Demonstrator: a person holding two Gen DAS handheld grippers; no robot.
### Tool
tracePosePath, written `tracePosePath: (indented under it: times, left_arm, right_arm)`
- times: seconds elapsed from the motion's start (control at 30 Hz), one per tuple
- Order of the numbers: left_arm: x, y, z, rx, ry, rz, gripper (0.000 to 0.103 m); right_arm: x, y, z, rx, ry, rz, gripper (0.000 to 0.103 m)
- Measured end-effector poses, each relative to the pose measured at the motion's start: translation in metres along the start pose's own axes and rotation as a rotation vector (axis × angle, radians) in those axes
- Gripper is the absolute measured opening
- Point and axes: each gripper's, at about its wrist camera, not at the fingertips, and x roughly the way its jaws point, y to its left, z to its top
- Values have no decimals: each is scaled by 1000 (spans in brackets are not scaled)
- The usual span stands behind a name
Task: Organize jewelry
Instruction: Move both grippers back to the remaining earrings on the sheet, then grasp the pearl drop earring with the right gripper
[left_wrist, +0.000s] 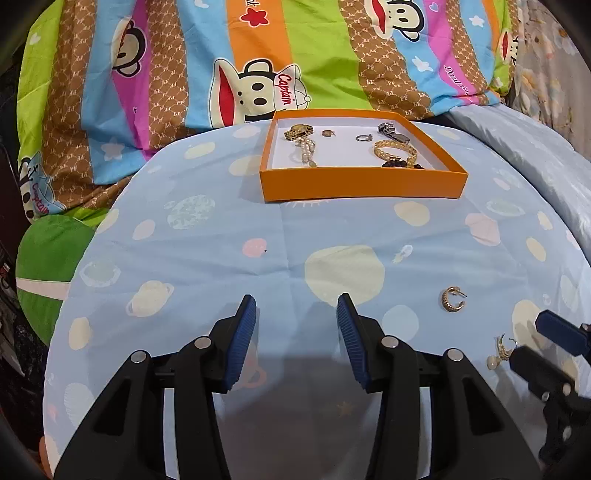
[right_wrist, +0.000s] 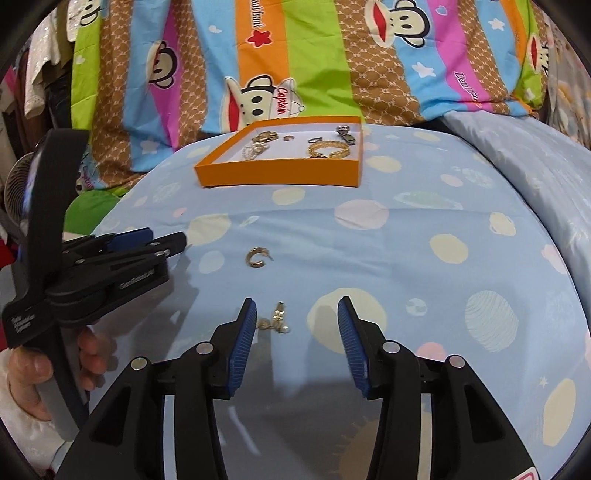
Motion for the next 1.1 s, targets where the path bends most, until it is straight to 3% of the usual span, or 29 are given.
tracePosePath:
  times: [0.37, 0.7, 0.9, 1.1]
  left_arm:
    - [7, -1, 0, 2, 31, -11, 44]
    - [8, -3, 0, 12, 35, -15, 44]
    - [8, -5, 1, 17, 34, -25, 44]
    - [5, -19, 2, 38, 36, -98, 45]
  right_arm:
    - [11, 10, 2, -20, 46, 3, 47]
    - [16, 9, 2, -2, 71, 5, 16]
    - [16, 8, 2, 5, 66, 7, 15]
    - [11, -6, 5, 72, 41, -3, 15]
